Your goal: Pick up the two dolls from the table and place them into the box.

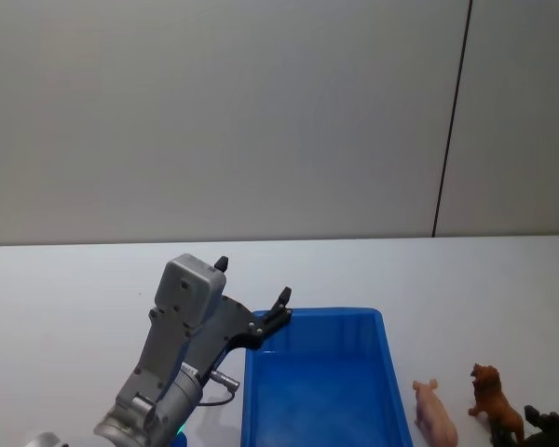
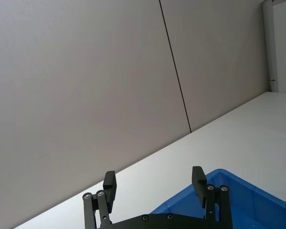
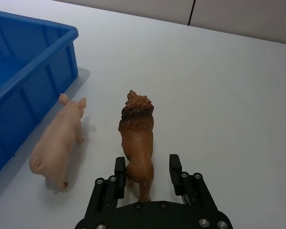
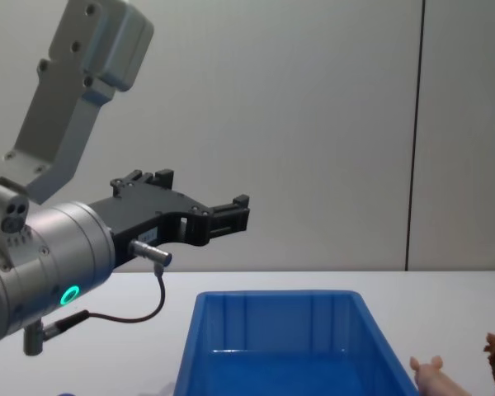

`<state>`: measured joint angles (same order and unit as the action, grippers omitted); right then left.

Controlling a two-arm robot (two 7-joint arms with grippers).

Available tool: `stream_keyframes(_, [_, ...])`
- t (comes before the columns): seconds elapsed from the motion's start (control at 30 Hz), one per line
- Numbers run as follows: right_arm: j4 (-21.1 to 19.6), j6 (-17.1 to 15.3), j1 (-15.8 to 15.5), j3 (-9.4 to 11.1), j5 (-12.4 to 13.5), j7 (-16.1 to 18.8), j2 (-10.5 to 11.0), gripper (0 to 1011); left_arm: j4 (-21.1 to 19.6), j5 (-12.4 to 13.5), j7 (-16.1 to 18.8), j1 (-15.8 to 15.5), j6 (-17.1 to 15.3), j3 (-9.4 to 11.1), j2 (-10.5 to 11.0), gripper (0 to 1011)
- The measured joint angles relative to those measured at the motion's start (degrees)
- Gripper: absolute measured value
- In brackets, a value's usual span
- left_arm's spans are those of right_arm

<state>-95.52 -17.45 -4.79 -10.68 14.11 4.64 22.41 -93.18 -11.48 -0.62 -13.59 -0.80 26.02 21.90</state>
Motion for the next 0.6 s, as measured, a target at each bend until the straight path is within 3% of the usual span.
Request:
stream_keyframes(0.03, [0.13,0.06,0.02,0.0,0.01,0.08,-0.06,520,0.0,0.0,0.0,0.0,0.0,0.0,0.0,1001])
stream_keyframes(0.17, [0.24,0.21,0.03,0.0,0.01,0.2,-0.12,445,0.0,0.0,0.0,0.0,0.0,0.0,0.0,1001])
stream_keyframes(0.3, [0.05,0.71,-0.07,0.04,-0.02,0.29,-0.15,309,0.0,0.0,0.0,0.0,0.0,0.0,0.0,1002])
stream_keyframes(0.6, [-2.34,2.42,-0.46,0.31,-0.48,0.48,0.09,306,0.0,0.0,0.0,0.0,0.0,0.0,0.0,1001])
